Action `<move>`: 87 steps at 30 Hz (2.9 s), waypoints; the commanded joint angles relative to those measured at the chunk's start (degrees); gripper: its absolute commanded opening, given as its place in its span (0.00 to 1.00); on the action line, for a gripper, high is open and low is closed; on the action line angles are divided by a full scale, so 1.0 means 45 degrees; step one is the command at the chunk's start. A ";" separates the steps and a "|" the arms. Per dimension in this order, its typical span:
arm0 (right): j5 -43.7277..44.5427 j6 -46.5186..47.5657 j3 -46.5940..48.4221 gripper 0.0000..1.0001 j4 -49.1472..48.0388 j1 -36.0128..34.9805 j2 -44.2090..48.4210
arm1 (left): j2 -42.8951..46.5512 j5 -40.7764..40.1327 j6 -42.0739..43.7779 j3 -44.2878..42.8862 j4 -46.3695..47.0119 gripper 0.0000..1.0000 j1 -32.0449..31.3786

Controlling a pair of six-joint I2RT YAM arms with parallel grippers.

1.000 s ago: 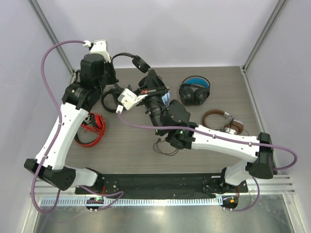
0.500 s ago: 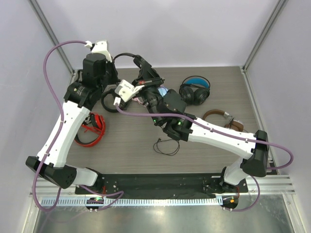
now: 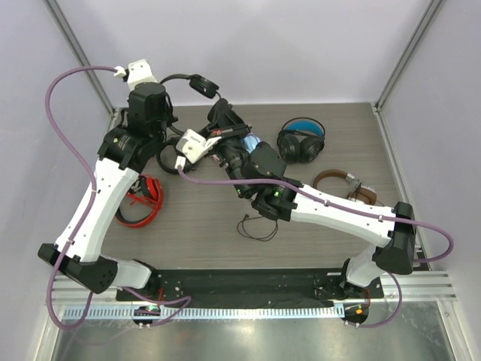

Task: Wrap the headphones
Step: Wrap the headphone cable with the right arm

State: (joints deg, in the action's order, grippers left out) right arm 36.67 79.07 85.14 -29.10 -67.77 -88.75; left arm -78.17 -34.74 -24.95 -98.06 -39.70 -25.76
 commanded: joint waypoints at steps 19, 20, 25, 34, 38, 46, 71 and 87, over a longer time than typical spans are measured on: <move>-0.2053 -0.5010 0.0863 0.01 0.0216 0.0761 0.1538 | -0.0695 -0.1754 -0.1331 -0.0963 0.0346 0.00 -0.1659; -0.2267 -0.5205 0.0961 0.01 0.0275 0.0995 0.1577 | -0.0676 -0.1598 -0.1369 -0.0963 0.0346 0.00 -0.1678; -0.2757 -0.6007 0.1624 0.01 0.0860 0.1699 0.1403 | -0.0792 -0.0913 -0.1175 -0.1002 0.0347 0.00 -0.1912; -0.3089 -0.4741 0.2348 0.06 0.1175 0.2402 0.0621 | -0.0909 -0.0386 -0.0803 -0.0943 0.0424 0.00 -0.2205; -0.3421 -0.4641 0.2446 0.08 0.1019 0.2715 0.0406 | -0.1026 -0.0015 -0.0667 -0.0982 0.0405 0.00 -0.2186; -0.3714 -0.4855 0.2915 0.20 0.0999 0.3164 0.0035 | -0.1105 0.0357 -0.0510 -0.1041 0.0405 0.00 -0.2206; -0.5041 -0.7491 0.5472 0.30 0.2638 0.4726 -0.1703 | -0.1242 0.1469 -0.0081 -0.1002 0.0424 0.00 -0.2518; -0.6976 -0.9699 0.7407 0.14 0.5314 0.6368 -0.3070 | -0.1007 0.3091 0.0329 -0.0669 0.1030 0.00 -0.2518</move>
State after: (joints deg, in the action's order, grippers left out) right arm 7.62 38.52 115.94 -5.87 -39.64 -102.21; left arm -84.05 -23.42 -24.69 -100.55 -39.09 -36.77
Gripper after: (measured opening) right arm 0.146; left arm 0.041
